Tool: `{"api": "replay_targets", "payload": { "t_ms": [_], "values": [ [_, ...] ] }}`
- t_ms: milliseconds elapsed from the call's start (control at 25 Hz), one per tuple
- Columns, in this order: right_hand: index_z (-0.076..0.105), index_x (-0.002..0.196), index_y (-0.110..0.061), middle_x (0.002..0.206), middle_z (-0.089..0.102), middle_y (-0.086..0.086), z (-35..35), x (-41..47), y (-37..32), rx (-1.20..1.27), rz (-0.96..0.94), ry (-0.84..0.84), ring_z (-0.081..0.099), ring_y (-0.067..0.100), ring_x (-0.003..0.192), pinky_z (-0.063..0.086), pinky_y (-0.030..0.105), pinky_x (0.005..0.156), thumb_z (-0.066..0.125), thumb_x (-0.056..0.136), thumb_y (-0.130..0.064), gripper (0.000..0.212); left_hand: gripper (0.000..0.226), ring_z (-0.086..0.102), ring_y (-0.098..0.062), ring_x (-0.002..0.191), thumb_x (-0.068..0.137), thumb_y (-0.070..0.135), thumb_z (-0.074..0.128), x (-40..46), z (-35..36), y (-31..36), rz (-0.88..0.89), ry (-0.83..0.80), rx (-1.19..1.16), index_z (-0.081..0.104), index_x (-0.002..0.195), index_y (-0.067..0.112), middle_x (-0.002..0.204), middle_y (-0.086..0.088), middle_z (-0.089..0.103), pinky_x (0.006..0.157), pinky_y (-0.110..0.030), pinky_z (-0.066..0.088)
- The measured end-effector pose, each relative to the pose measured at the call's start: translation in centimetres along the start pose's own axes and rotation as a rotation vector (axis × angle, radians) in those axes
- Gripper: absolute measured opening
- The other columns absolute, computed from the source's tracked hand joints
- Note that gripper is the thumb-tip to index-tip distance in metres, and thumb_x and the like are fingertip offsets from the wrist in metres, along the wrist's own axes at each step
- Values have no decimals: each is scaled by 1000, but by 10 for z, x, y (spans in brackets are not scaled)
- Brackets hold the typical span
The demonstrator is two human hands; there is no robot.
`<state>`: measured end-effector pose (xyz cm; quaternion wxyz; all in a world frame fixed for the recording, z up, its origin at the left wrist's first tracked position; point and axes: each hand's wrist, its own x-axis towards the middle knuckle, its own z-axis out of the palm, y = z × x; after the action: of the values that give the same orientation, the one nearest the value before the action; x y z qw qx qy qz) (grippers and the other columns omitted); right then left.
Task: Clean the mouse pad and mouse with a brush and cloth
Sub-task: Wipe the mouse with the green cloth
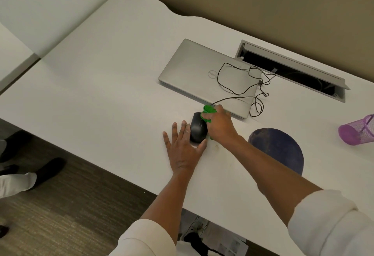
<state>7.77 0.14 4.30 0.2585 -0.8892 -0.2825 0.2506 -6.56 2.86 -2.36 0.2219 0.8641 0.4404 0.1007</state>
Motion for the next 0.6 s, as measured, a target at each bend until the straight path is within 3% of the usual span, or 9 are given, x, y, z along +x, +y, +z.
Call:
{"api": "replay_targets", "payload": {
  "t_ms": [120,280,360,440,520,600],
  "values": [
    [49,129,-21,126,42,9,7,-26,8,1,-13,-10,44,13,98,47,30,85,57,97,-31,34,89,14,-20,157,87,78,36,0,0,0,-3,13,2,43,153,20,162,6,37,127,-52,-1],
    [46,136,-22,136,37,13,2,-10,-5,-68,24,2,48,29,108,48,39,95,57,97,-31,42,89,12,-20,157,88,79,34,0,0,-1,-2,1,12,40,155,21,164,5,35,127,-52,-3],
    [46,137,-22,142,35,12,0,3,-7,-75,65,-18,47,25,107,45,34,88,58,95,-29,45,88,12,-20,157,89,79,37,-2,0,1,-5,1,1,40,155,21,164,5,35,127,-53,-2],
    [44,137,-22,138,35,11,1,-6,-2,-53,53,-37,49,27,109,48,36,91,59,95,-27,45,89,12,-20,157,88,79,36,-1,-1,1,-6,0,-3,40,155,21,164,5,35,127,-53,-1],
    [43,135,-21,127,39,12,5,-17,7,-54,6,-42,51,27,105,50,41,93,59,96,-34,44,89,12,-20,157,88,80,33,0,-2,2,-4,3,6,39,155,21,164,5,34,127,-53,-2],
    [44,136,-22,131,39,11,5,-11,8,-121,-30,-7,47,22,103,49,37,92,57,96,-39,46,89,12,-20,157,89,79,33,0,-1,1,-4,0,11,39,155,21,164,5,34,127,-52,-3]
  ]
}}
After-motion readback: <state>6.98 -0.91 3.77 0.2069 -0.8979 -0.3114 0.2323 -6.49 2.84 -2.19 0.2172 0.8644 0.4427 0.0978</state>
